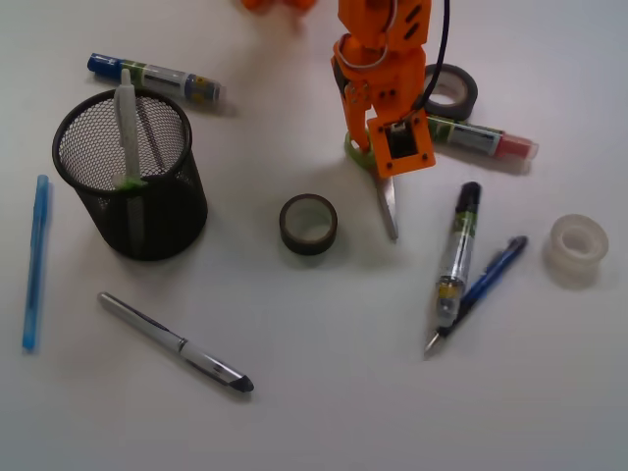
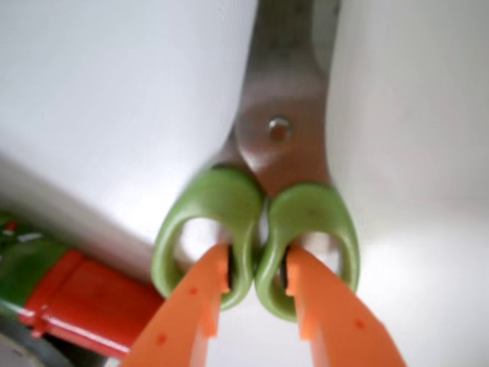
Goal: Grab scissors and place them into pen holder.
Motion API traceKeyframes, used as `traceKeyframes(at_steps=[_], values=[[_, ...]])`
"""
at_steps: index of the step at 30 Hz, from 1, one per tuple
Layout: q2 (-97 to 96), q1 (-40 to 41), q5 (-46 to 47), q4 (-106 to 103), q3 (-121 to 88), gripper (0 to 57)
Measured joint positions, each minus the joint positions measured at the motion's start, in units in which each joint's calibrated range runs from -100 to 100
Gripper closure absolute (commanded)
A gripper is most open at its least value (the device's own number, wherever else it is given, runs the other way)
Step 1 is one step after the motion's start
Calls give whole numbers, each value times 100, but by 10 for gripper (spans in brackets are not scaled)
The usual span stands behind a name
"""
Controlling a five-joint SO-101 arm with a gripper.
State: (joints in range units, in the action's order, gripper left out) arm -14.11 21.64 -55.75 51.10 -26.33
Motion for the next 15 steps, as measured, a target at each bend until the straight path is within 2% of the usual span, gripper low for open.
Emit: traceKeyframes(at_steps=[7, 12, 15], values=[[575, -466, 1128, -501, -135, 572], [2178, -807, 2066, -562, -135, 572], [3110, -1051, 2300, -536, -270, 572]])
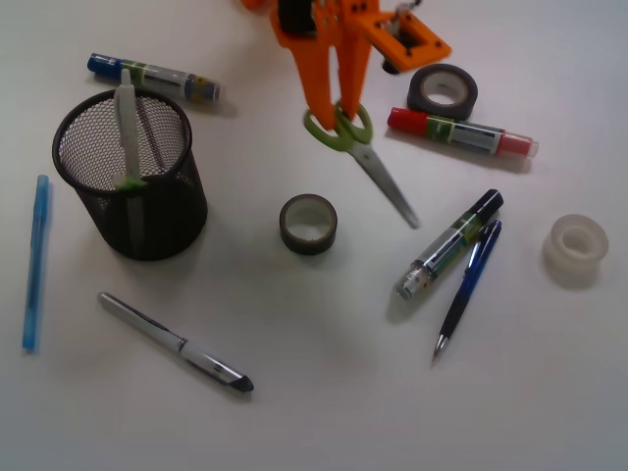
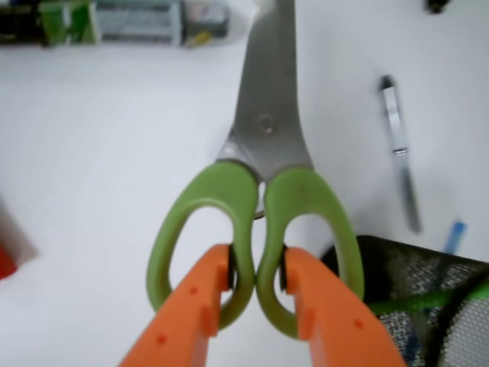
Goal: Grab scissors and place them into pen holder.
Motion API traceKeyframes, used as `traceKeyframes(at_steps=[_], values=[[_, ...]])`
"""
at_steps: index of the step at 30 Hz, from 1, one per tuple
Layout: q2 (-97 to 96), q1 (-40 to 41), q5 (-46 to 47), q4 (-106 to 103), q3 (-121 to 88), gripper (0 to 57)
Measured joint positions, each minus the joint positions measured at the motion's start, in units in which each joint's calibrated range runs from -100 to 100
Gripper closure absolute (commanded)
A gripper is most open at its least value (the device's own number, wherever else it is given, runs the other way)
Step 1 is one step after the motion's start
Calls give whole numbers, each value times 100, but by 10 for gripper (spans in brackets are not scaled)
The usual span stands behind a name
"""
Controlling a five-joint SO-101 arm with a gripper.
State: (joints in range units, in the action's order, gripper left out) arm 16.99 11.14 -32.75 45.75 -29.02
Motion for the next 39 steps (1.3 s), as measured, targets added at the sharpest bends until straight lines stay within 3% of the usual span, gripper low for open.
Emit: traceKeyframes(at_steps=[11, 23, 39], values=[[1777, -392, 474, -570, -296, 573], [1707, -2434, -703, -1391, -135, 573], [1263, -2501, -1431, -2851, -2049, 573]])
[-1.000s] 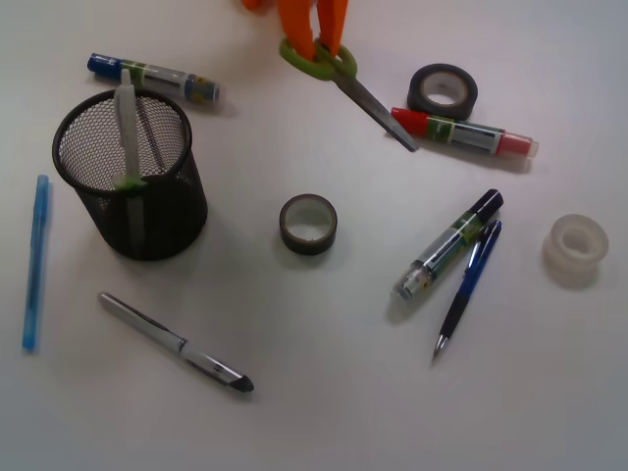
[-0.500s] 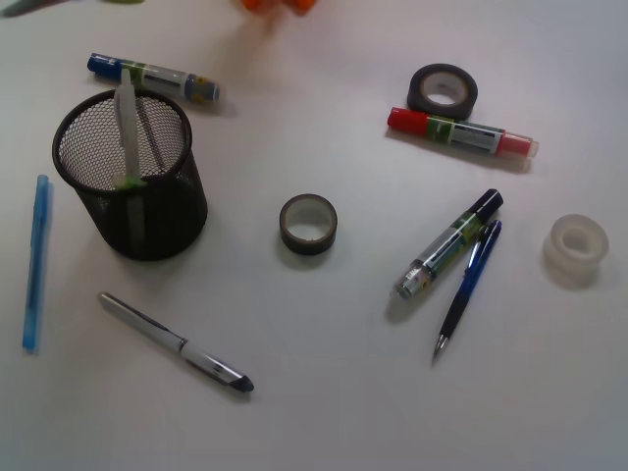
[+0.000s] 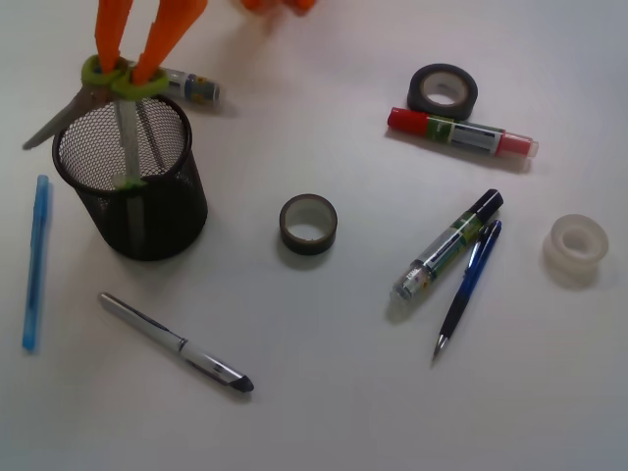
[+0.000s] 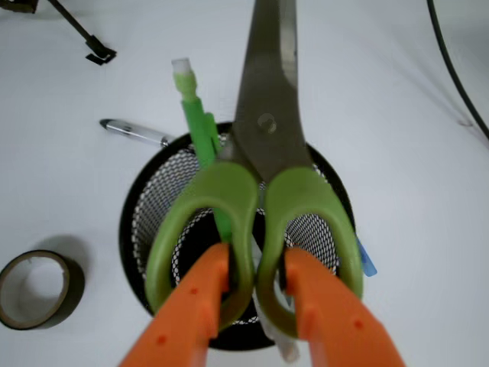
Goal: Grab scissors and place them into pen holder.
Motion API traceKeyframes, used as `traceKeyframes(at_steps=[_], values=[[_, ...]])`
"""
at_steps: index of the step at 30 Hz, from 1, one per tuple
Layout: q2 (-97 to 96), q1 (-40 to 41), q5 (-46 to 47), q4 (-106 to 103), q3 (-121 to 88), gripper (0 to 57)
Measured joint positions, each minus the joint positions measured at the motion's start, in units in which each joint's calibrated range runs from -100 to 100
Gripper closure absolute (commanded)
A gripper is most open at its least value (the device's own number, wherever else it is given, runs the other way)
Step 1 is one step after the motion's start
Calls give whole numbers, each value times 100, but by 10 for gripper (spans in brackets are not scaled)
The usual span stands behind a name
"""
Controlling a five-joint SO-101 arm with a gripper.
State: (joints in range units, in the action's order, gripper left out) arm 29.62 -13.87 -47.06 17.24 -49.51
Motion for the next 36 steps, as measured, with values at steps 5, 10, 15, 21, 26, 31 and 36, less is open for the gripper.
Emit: traceKeyframes(at_steps=[5, 10, 15, 21, 26, 31, 36], values=[[-949, 141, -10, -112, 288, 573], [-1568, 111, 142, -104, 943, 573], [-1577, 96, 161, -86, 961, 504], [-1176, 67, 161, -86, 503, 266], [-523, 37, 161, -86, 72, 267], [17, 0, 249, -86, -18, 269], [383, -15, 1226, 838, 800, 269]])
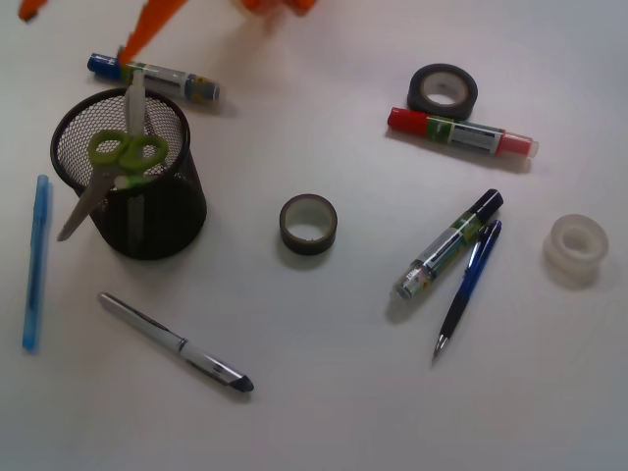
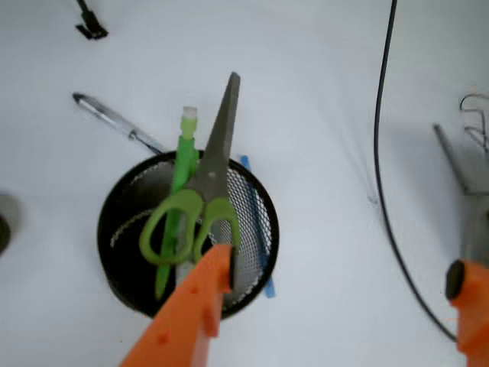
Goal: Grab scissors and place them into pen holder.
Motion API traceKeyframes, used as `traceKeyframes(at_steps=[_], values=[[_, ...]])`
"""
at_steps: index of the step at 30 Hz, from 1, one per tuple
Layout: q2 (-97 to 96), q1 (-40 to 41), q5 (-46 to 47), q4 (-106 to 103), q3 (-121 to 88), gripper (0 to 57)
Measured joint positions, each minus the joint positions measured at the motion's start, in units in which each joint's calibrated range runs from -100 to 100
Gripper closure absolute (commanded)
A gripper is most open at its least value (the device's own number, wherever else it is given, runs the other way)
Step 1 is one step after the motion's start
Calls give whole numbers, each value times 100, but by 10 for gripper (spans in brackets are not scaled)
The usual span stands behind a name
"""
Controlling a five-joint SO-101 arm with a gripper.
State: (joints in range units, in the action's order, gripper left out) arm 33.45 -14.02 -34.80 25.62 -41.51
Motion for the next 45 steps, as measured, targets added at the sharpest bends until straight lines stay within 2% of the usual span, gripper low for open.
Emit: traceKeyframes(at_steps=[4, 11, 13, 15, 18, 21, 25, 29, 32, 34, 35, 37, 38, 39, 45], values=[[96, -303, 484, 2203, 889, 269], [148, -570, 415, 5711, 1258, 270], [200, -414, 410, 6419, 1348, 271], [427, 111, 586, 7093, 1366, 271], [906, 585, 918, 6903, 1285, 271], [2125, 1554, 1753, 6350, 647, 270], [4085, 1813, 2530, 5676, -970, 269], [6089, 1916, 2833, 4726, -2686, 270], [6176, 2020, 2999, 4138, -3495, 272], [6159, 1931, 3116, 3689, -4052, 308], [6185, 2005, 3223, 3473, -4313, 415], [6246, 1916, 3297, 3162, -4951, 553], [6359, 1990, 3277, 3145, -5112, 575], [6463, 2005, 3243, 3162, -5310, 560], [6498, 1872, 3131, 3836, -5400, 572]])
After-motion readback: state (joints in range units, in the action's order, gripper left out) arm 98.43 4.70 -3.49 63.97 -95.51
